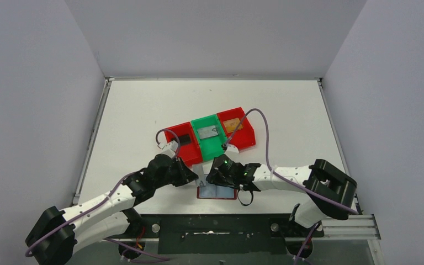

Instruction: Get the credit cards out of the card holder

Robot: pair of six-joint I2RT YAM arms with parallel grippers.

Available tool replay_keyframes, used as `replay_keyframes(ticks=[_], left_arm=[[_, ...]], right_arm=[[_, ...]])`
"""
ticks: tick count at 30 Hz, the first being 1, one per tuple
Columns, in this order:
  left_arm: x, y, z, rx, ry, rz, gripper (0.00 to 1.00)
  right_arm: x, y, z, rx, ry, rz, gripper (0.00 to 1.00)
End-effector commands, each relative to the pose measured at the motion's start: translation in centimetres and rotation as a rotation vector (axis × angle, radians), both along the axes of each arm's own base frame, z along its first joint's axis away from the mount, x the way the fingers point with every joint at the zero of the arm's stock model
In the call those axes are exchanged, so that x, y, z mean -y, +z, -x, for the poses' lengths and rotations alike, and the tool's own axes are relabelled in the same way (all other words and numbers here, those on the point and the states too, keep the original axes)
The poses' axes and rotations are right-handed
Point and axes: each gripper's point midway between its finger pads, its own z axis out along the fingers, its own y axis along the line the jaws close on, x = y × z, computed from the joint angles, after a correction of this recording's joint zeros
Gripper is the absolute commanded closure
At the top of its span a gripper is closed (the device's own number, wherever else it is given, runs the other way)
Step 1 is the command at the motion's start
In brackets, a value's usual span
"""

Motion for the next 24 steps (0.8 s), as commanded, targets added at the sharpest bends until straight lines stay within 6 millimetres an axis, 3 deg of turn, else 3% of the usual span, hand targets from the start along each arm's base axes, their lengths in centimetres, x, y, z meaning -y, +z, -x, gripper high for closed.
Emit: replay_keyframes(ticks=[1,13,19,22,24], left_arm=[[0.1,0.9,-0.4,0.028,0.011,0.039,1.00],[1.0,1.6,-0.4,0.057,-0.034,0.070,1.00],[1.4,2.2,-0.2,0.073,-0.039,0.131,1.00],[1.2,2.5,-0.4,0.080,-0.028,0.129,1.00],[1.1,2.5,-0.5,0.080,-0.022,0.126,1.00]], right_arm=[[1.0,-0.3,0.6,-0.006,-0.013,0.038,0.72],[3.6,-0.3,0.9,0.007,-0.071,0.042,0.66],[2.9,1.6,0.4,0.055,-0.084,-0.023,0.66],[2.8,3.1,0.3,0.122,-0.065,-0.079,0.58],[3.4,2.8,0.4,0.114,-0.075,-0.048,0.56]])
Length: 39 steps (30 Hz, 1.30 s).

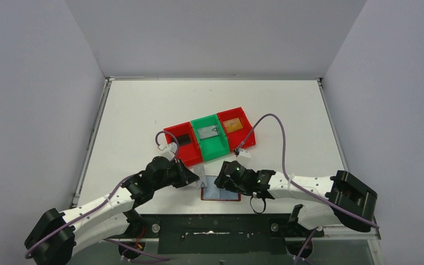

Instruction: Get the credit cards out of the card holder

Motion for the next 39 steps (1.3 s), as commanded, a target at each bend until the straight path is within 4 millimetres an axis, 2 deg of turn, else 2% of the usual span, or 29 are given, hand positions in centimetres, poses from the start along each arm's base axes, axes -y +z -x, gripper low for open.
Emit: replay_keyframes(ticks=[1,7,9,11,14,17,19,22,27,35,39], left_arm=[[0.7,2.6,-1.1,0.071,0.011,0.073,1.00],[0.7,2.8,-1.3,0.074,0.012,0.067,1.00],[0.8,3.0,-1.3,0.079,0.008,0.068,1.00],[0.8,3.2,-1.3,0.082,0.005,0.066,1.00],[0.7,3.5,-1.3,0.092,0.004,0.069,1.00],[0.6,4.1,-1.4,0.116,0.009,0.077,1.00],[0.5,4.8,-1.5,0.141,0.015,0.089,1.00],[0.2,5.6,-1.6,0.176,0.021,0.104,1.00],[-0.2,6.8,-1.5,0.224,0.032,0.132,1.00],[0.6,9.3,-0.4,0.294,-0.047,0.221,1.00],[1.9,11.0,0.0,0.321,-0.123,0.262,1.00]], right_arm=[[0.2,1.9,-1.3,0.080,-0.047,-0.020,0.57],[0.8,-0.7,-0.3,0.006,-0.054,0.025,0.60],[1.9,-1.9,-0.1,-0.026,-0.085,0.096,0.62],[2.5,-1.8,-0.3,-0.018,-0.099,0.156,0.64],[2.4,0.2,-1.1,0.064,-0.092,0.214,0.64],[1.8,2.5,-1.9,0.160,-0.103,0.207,0.59],[1.4,3.2,-2.4,0.206,-0.091,0.174,0.56],[0.6,4.2,-2.9,0.274,-0.070,0.085,0.49],[0.7,6.4,-3.6,0.365,-0.131,-0.109,0.33],[-0.8,12.1,-4.2,0.379,0.047,-0.479,0.32],[-1.2,14.0,-4.4,0.422,0.088,-0.562,0.30]])
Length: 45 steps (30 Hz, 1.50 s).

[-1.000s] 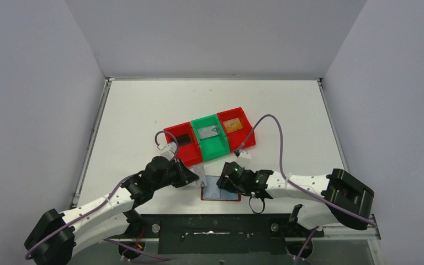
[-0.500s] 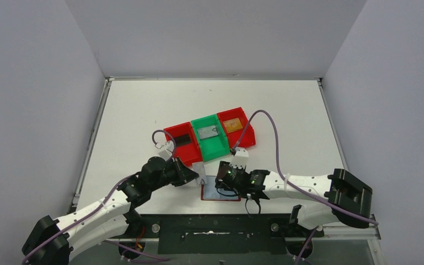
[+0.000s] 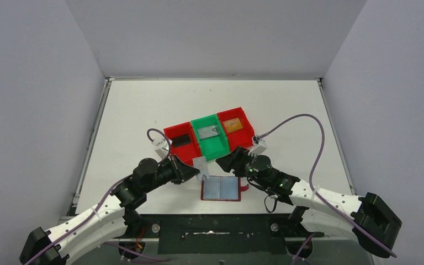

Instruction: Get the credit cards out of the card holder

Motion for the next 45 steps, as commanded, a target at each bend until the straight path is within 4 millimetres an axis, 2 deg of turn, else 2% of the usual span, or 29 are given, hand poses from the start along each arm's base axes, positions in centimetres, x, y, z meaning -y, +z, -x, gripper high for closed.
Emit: replay_keyframes(ticks=[1,5,9,13,19,29,38,39,40,43,45], left_arm=[[2.0,4.8,0.2,0.126,-0.108,0.109,1.00],[2.6,5.8,0.3,0.145,-0.140,0.143,1.00],[2.8,6.0,0.8,0.143,-0.159,0.169,1.00],[2.5,5.5,0.9,0.132,-0.161,0.142,1.00],[2.2,5.5,0.7,0.134,-0.137,0.151,1.00],[2.1,5.1,0.6,0.119,-0.122,0.158,1.00],[1.7,4.3,0.4,0.083,-0.113,0.153,1.00],[1.6,4.2,0.2,0.078,-0.106,0.154,0.96],[1.5,4.1,0.1,0.072,-0.098,0.154,0.87],[1.0,3.9,-0.4,0.060,-0.071,0.138,0.76],[0.6,3.6,-0.6,0.055,-0.054,0.115,0.65]], right_arm=[[-2.9,5.7,0.8,0.138,0.182,-0.197,0.30],[-4.4,6.8,1.3,0.155,0.269,-0.261,0.33],[-5.1,6.4,1.8,0.134,0.312,-0.288,0.41],[-5.1,6.1,2.2,0.135,0.341,-0.307,0.44],[-5.4,7.2,3.9,0.158,0.456,-0.400,0.55],[-5.0,6.7,4.4,0.154,0.470,-0.407,0.77],[-4.7,8.7,5.1,0.227,0.524,-0.456,0.98],[-4.7,8.7,5.1,0.229,0.525,-0.455,0.99],[-4.7,8.7,5.2,0.230,0.526,-0.452,1.00],[-4.5,8.5,4.9,0.231,0.507,-0.431,1.00],[-4.3,7.9,4.1,0.215,0.465,-0.382,1.00]])
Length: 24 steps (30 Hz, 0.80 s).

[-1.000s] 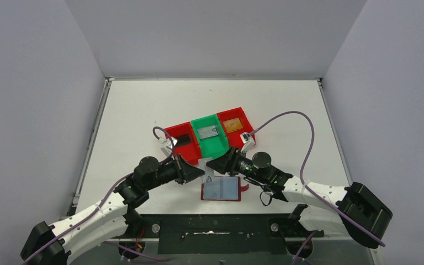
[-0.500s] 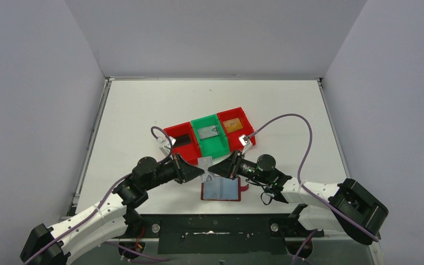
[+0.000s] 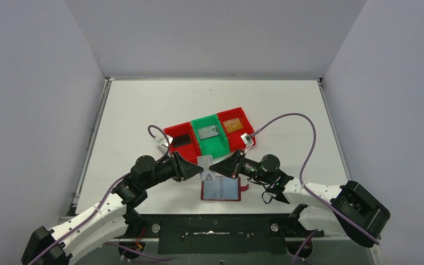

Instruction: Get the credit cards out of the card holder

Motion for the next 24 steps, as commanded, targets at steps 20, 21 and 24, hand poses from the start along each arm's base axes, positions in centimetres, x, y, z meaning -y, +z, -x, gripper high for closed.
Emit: replay_keyframes(ticks=[20,21,24], left_arm=[[-12.8,-0.6,-5.3,-0.158,0.520,-0.541,0.06],[-13.3,-0.1,-6.0,-0.160,0.525,-0.547,0.04],[-15.8,0.0,-8.0,-0.199,0.552,-0.564,0.02]], right_arm=[[5.1,5.7,-11.6,0.740,-0.439,0.668,1.00],[4.9,6.1,-11.8,0.809,-0.430,0.684,1.00],[4.6,5.6,-13.0,0.954,-0.370,0.815,1.00]])
